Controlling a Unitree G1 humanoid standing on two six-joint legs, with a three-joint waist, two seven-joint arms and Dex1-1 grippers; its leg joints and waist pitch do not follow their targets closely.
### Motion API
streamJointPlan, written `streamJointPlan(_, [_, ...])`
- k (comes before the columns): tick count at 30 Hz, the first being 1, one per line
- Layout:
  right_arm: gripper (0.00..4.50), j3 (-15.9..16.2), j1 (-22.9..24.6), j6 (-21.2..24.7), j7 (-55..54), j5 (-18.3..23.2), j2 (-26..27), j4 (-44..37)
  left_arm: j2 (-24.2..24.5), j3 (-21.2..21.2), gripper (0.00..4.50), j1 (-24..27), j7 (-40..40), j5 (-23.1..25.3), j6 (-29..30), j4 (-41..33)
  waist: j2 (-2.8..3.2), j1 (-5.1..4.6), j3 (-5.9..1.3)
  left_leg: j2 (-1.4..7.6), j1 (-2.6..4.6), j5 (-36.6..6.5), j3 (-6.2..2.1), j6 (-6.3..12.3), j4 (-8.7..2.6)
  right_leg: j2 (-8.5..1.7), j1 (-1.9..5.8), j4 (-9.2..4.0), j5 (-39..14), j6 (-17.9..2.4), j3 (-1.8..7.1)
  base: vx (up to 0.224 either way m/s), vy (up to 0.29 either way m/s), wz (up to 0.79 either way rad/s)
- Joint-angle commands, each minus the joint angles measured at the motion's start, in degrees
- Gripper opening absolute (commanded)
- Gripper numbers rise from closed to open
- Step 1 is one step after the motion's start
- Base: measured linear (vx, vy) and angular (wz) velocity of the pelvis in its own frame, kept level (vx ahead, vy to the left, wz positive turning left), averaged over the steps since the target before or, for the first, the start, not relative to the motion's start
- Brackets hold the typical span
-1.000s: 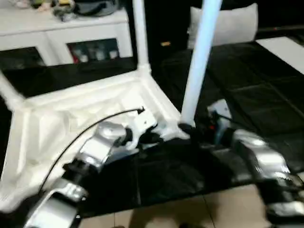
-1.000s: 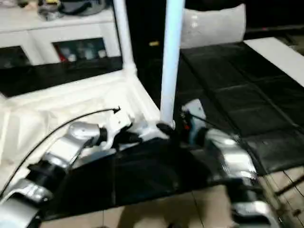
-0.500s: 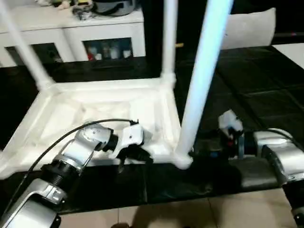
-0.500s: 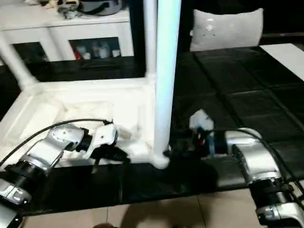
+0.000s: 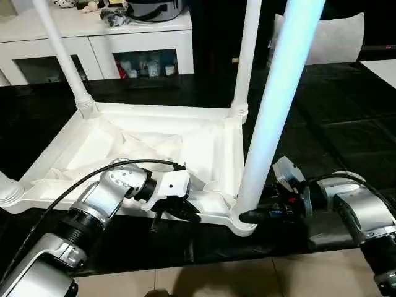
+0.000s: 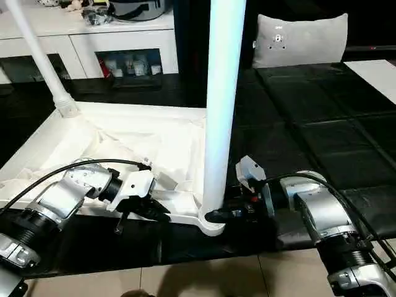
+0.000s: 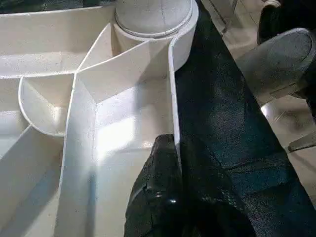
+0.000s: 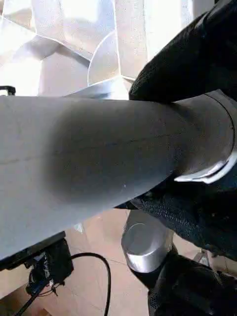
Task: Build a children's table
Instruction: Rotate leg to tighten
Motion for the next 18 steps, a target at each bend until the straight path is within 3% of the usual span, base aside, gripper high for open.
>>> streamJointPlan(1, [1.98,0.12,0.62,1.7,0.78,2.2,0.44,-1.83,-0.36,0.15,0.0,0.38,-1.9,-2.0,0.01,-3.27,-1.22,-0.28,-4.05,1.2,0.24,-10.25,0.37,4.89,-3.88,-3.13,3.43,-4.21,-24.68,-5.9,2.9,0.0,0.0,0.0])
streamJointPlan(5, [1.97,-0.22,1.76,3.1,0.54,3.59,0.74,-3.49,-0.61,0.85,0.0,0.89,-1.39,-2.88,1.74,-3.8,-1.14,-0.29,-4.1,1.34,0.13,-9.99,0.3,5.05,-3.96,-3.07,3.44,-4.02,-23.63,-6.24,2.98,0.0,0.0,0.0])
streamJointPlan(8, [1.96,-1.76,3.87,6.34,-6.86,4.09,4.27,-5.45,-1.91,2.47,0.0,1.7,1.95,-4.09,7.23,-5.62,-0.98,-0.46,-3.97,1.29,0.12,-10.02,0.35,4.7,-4.04,-3.06,3.4,-4.19,-24.07,-6.1,3.04,0.0,0.0,0.0])
streamJointPlan(11, [1.96,-2.29,4.14,7.48,-10.52,3.47,5.87,-5.27,-2.35,2.88,0.0,1.9,3.42,-4.12,9.33,-6.22,-1.12,-1.0,-3.63,0.61,0.34,-12.15,0.42,3.57,-3.92,-3.0,3.21,-4.99,-29.45,-4.18,2.45,0.0,0.0,0.0])
streamJointPlan(12, [1.96,-3.16,3.32,8.52,-16.21,1.95,8.34,-3.37,-3.28,3.22,0.0,2.09,5.44,-3.88,11.1,-6.75,-0.55,-1.19,-3.45,0.47,0.43,-13.05,0.35,3.37,-3.92,-2.95,3.15,-5.23,-31.04,-3.63,2.29,0.0,0.0,0.0])
streamJointPlan(13, [1.96,-3.92,2.53,8.98,-21.7,0.36,10.73,-1.57,-4.41,3.65,0.0,2.17,7.84,-3.49,12.58,-7.01,-0.65,-2.01,-3.12,0.3,0.59,-14.75,0.31,2.57,-3.93,-2.85,2.94,-5.82,-33.75,-2.59,1.93,0.0,0.0,0.0])
streamJointPlan(14, [1.96,-4.91,1.63,9.97,-26.85,-0.53,13.27,0.03,-5.81,4.09,0.0,2.11,10.22,-3.27,14.32,-7.15,-0.85,-3.06,-2.9,-0.12,0.44,-16.88,0.07,1.68,-3.75,-2.74,3.19,-6.39,-36.85,-0.69,1.02,0.0,0.0,0.0])
streamJointPlan(15, [1.96,-6.22,0.55,11.29,-33.28,-1.29,16.43,1.72,-7.68,4.65,0.0,1.97,13.55,-3.0,16.67,-7.33,-0.38,-4.45,-2.59,-0.14,0.73,-19.36,-0.16,0.78,-3.6,-2.58,2.94,-7.17,-39.03,0.85,0.16,0.0,0.0,0.0])
streamJointPlan(16, [1.96,-6.4,0.37,11.44,-34.12,-1.37,16.82,1.96,-7.97,4.74,0.0,1.9,14.02,-2.97,16.93,-7.25,-0.35,-5.26,-2.76,-0.35,0.99,-20.49,-0.39,0.51,-3.3,-2.68,3.08,-7.64,-39.54,1.56,-0.62,0.0,0.0,0.0])
streamJointPlan(17, [1.96,-7.35,-0.59,12.12,-38.5,-1.85,18.85,3.32,-9.46,5.16,0.0,1.47,16.35,-2.79,18.13,-6.79,0.19,-6.54,-2.78,-0.09,0.87,-22.68,-0.9,0.64,-3.36,-2.55,3.89,-8.15,-39.73,3.46,-1.72,0.0,0.0,0.0])
streamJointPlan(18, [1.96,-8.64,-2.05,12.77,-44.76,-2.78,21.56,5.53,-11.4,5.58,0.0,0.67,19.2,-2.47,19.44,-5.9,0.6,-7.22,-2.75,0.5,1.21,-24.45,-1.22,1.01,-3.65,-2.67,3.97,-8.26,-38.02,3.1,-1.85,0.0,0.0,0.0])
